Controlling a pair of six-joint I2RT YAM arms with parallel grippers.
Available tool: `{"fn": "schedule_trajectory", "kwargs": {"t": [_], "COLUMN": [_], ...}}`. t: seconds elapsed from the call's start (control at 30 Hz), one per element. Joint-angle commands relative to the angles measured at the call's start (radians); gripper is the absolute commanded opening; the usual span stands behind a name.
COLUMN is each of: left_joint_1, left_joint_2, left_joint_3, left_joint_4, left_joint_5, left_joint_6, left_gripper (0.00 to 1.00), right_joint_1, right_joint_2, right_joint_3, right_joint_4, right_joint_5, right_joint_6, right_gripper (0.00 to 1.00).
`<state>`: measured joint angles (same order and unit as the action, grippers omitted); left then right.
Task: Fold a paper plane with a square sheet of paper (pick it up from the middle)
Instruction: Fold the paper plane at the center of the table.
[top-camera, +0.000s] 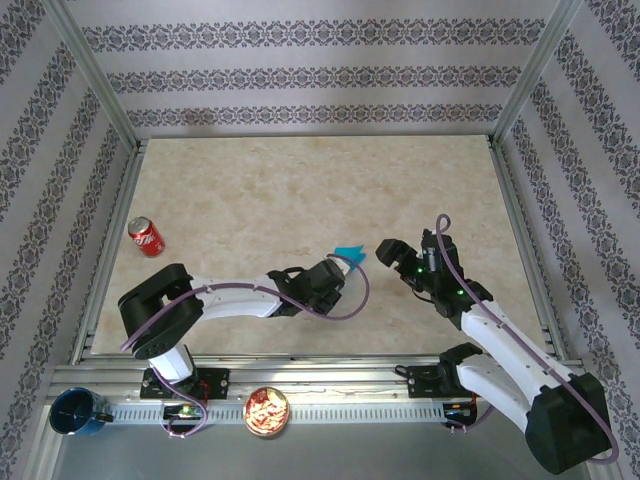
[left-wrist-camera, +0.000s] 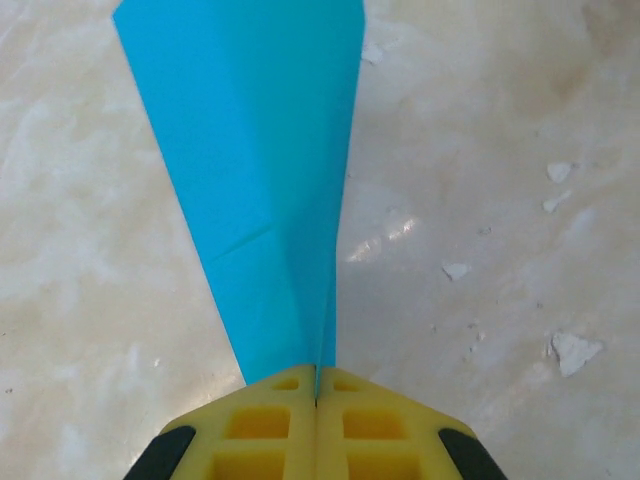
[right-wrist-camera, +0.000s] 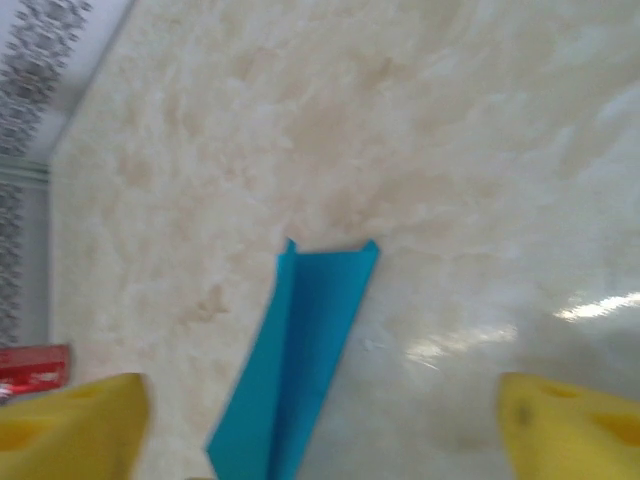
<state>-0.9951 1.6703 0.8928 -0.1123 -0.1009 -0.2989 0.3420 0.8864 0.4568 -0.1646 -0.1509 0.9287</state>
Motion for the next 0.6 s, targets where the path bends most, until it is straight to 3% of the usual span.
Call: {"fn": "schedule_trajectory", "kwargs": {"t": [0.0,0.17,0.57], "left_joint_1": [0.045,0.095,0.179], "left_joint_2": [-0.029,-0.035,0.008], "left_joint_3": [-0.033,-0.087,-0.148], "left_joint_4": [0.102,0.197,0.356], "left_joint_5": [0.139,0.248,0.438], "left_joint_6": [-0.091,-0.167,-0.283], "left_gripper": [0.0,0.0,0.0], "right_joint_1": [-0.012,-0.014,-0.068], "right_joint_2": [-0.006,-0.051,-0.115], "right_joint_3": [0.07,0.071,0.011], "right_joint_4": [-0.17,-0.163,-0.029], "right_joint_5": [0.066,0.068,-0.136], "right_joint_6": [-0.123,-0.144,-0.136], "right_gripper": [0.98,0.98,0.98]}}
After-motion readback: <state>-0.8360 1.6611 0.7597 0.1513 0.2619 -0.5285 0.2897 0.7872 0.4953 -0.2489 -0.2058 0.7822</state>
